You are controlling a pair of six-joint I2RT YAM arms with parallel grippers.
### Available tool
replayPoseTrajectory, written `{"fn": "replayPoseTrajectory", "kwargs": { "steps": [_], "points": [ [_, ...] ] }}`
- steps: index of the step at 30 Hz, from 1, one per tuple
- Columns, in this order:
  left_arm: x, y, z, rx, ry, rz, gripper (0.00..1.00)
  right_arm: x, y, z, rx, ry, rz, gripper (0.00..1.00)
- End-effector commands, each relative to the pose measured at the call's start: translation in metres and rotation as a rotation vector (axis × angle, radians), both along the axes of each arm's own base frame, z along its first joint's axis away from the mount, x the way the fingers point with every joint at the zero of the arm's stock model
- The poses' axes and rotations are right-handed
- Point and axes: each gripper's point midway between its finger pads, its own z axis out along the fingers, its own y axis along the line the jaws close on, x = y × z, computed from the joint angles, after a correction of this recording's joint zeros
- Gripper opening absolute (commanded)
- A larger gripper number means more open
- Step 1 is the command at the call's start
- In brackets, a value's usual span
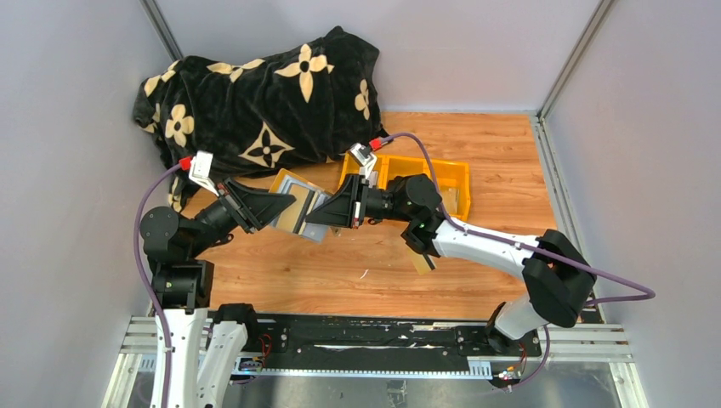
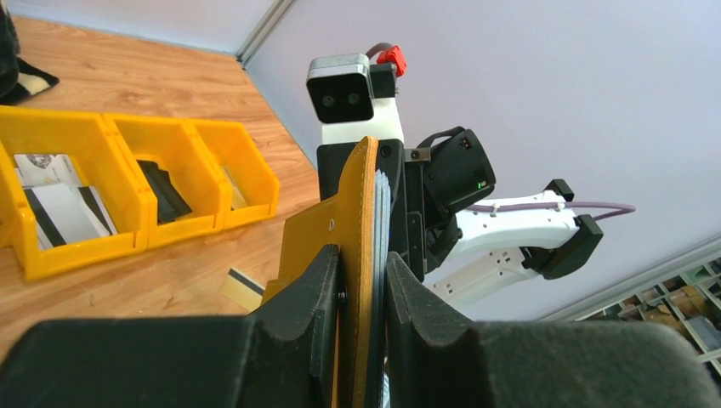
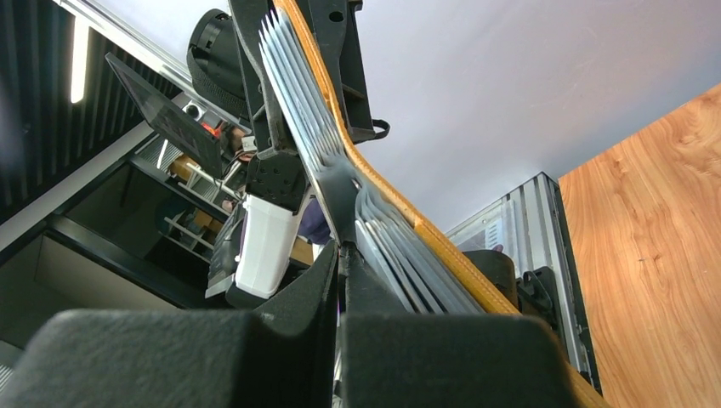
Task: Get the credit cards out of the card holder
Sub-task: Remove the credit card from the card holder.
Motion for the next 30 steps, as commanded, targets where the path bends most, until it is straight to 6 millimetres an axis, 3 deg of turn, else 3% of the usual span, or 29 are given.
{"fn": "replayPoseTrajectory", "kwargs": {
  "steps": [1, 3, 8, 12, 15, 18, 22, 30],
  "points": [
    [-0.008, 0.001, 0.028, -0.006, -0.093, 0.017, 0.00, -0.007, 0.009, -0.002, -0.016, -0.019, 0.031, 0.00],
    [-0.008, 0.001, 0.028, -0.007, -0.090, 0.019, 0.00, -0.006, 0.008, 0.002, -0.005, -0.021, 0.022, 0.03],
    [-0.009, 0.002, 0.030, -0.007, -0.095, 0.023, 0.00, 0.004, 0.006, 0.022, 0.058, -0.014, -0.032, 0.33],
    [-0.009, 0.001, 0.030, -0.006, -0.093, 0.022, 0.00, 0.011, 0.004, 0.042, 0.116, -0.001, -0.045, 0.38],
    [-0.010, 0.001, 0.030, -0.005, -0.093, 0.020, 0.00, 0.014, 0.004, 0.048, 0.140, 0.009, -0.038, 0.33],
    [-0.010, 0.001, 0.030, -0.004, -0.094, 0.018, 0.00, 0.015, 0.003, 0.048, 0.155, 0.025, -0.030, 0.16],
    [-0.010, 0.002, 0.031, -0.011, -0.095, 0.024, 0.00, 0.015, -0.001, 0.037, 0.152, 0.042, -0.039, 0.01],
    [-0.005, 0.005, 0.035, -0.023, -0.102, 0.062, 0.00, 0.011, -0.014, 0.019, 0.151, 0.054, -0.068, 0.00]
  ]
}}
